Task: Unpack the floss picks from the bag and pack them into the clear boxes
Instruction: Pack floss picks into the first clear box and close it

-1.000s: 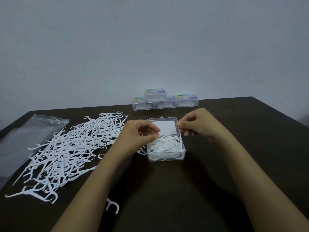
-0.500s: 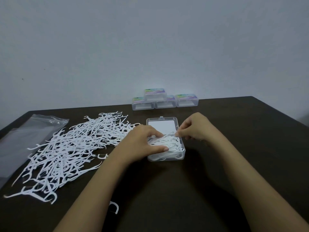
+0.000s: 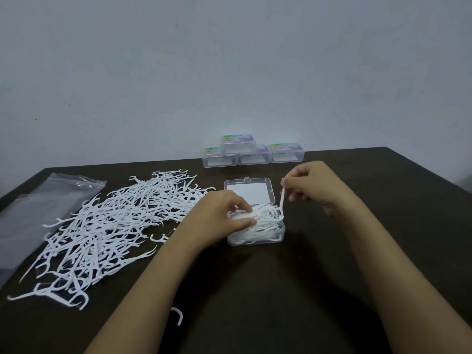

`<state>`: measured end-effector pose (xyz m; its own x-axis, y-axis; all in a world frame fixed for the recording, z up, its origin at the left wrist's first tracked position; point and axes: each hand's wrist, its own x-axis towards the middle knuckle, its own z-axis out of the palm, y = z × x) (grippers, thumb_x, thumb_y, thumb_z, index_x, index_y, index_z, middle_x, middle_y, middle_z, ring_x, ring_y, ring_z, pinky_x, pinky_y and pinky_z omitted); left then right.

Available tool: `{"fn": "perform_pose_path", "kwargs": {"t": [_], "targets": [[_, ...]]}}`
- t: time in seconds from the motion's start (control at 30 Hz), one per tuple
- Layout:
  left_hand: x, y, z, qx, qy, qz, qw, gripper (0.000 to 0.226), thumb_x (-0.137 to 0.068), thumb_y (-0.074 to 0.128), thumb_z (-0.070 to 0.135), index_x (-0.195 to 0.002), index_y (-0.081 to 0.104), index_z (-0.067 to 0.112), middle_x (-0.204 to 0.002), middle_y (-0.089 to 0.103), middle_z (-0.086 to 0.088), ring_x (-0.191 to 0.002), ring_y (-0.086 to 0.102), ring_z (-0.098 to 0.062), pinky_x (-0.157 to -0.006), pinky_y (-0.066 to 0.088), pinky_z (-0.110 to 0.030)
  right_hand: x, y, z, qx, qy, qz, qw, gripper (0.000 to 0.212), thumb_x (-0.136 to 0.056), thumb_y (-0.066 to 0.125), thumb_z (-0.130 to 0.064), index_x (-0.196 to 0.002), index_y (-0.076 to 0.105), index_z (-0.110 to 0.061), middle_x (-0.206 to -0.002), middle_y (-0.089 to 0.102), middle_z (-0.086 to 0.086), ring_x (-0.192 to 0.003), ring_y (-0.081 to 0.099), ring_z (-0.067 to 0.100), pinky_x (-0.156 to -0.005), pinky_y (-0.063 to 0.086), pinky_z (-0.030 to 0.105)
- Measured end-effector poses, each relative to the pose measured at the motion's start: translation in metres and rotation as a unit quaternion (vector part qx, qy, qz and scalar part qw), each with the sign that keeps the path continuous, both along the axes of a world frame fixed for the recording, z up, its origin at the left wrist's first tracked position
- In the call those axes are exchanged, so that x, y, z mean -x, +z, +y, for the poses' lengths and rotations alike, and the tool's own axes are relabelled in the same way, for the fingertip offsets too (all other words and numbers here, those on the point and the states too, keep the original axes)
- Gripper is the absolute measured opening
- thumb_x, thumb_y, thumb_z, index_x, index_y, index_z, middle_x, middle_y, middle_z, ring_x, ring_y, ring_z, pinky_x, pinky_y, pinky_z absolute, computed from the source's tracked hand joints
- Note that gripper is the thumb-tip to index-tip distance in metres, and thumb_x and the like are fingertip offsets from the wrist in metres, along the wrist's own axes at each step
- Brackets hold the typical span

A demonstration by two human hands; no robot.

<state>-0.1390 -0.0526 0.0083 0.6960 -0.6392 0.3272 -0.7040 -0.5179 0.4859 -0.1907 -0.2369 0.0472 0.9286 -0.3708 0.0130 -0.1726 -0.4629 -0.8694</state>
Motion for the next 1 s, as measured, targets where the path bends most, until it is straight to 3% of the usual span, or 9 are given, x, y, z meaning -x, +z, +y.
{"fn": "perform_pose_path", "kwargs": {"t": [0.13,0.3,0.47,0.63,0.83,1.0], "targets": [[-0.002,-0.001,0.0,0.009,0.002,0.012,1.0,0.02,-0.072,0.077,0.027,-0.089,0.073,0.017,-0.074,0.054,0.019,-0.071,0.051,0.0,-0.064,0.035,-0.008,-0.001,-0.001,-0.001,-0.058,-0.029,-0.031,0.997,0.021,-0.084,0.055,0.0,-0.064,0.054,-0.008,-0.064,0.065,0.009,-0.036,0.051,0.005,-0.037,0.034,0.012],[-0.001,0.002,0.001,0.005,-0.006,0.019,1.0,0.026,-0.07,0.078,0.03,-0.092,0.073,0.017,-0.074,0.053,0.022,-0.069,0.05,0.004,-0.063,0.034,-0.006,-0.003,0.0,-0.001,-0.037,-0.084,-0.109,0.99,0.015,-0.083,0.06,-0.007,-0.068,0.059,-0.01,-0.065,0.061,0.005,-0.048,0.049,0.009,-0.046,0.039,0.013],[-0.006,0.006,0.011,0.067,0.031,0.047,0.996,0.015,-0.075,0.074,0.028,-0.086,0.073,0.018,-0.079,0.063,0.015,-0.073,0.057,-0.001,-0.063,0.038,-0.008,0.0,0.003,0.007,-0.135,0.034,-0.114,0.984,0.018,-0.084,0.061,-0.002,-0.068,0.061,-0.009,-0.056,0.059,0.001,-0.047,0.047,0.007,-0.047,0.038,0.015],[-0.005,0.011,0.016,0.091,0.035,0.068,0.993,0.001,-0.079,0.072,0.019,-0.078,0.072,0.019,-0.072,0.065,0.014,-0.068,0.055,0.0,-0.059,0.039,-0.005,0.006,0.007,0.011,-0.057,0.137,-0.083,0.985,0.009,-0.081,0.066,-0.003,-0.073,0.063,-0.006,-0.053,0.065,-0.003,-0.046,0.055,0.003,-0.047,0.044,0.012],[-0.002,0.012,0.013,0.095,0.004,0.097,0.991,0.011,-0.075,0.075,0.025,-0.067,0.067,0.026,-0.067,0.064,-0.005,-0.057,0.046,-0.003,-0.053,0.036,-0.012,0.006,0.005,0.018,0.02,0.16,-0.083,0.984,0.011,-0.079,0.069,-0.009,-0.071,0.063,-0.01,-0.062,0.067,0.0,-0.048,0.057,0.0,-0.05,0.045,0.01],[-0.005,0.009,0.013,0.08,0.01,0.104,0.991,0.016,-0.077,0.074,0.023,-0.064,0.065,0.027,-0.058,0.055,0.003,-0.051,0.042,-0.002,-0.05,0.032,-0.013,0.004,0.0,0.023,0.034,0.186,-0.054,0.98,0.012,-0.079,0.07,-0.008,-0.07,0.062,-0.008,-0.06,0.068,-0.001,-0.053,0.062,0.004,-0.053,0.048,0.014]]}}
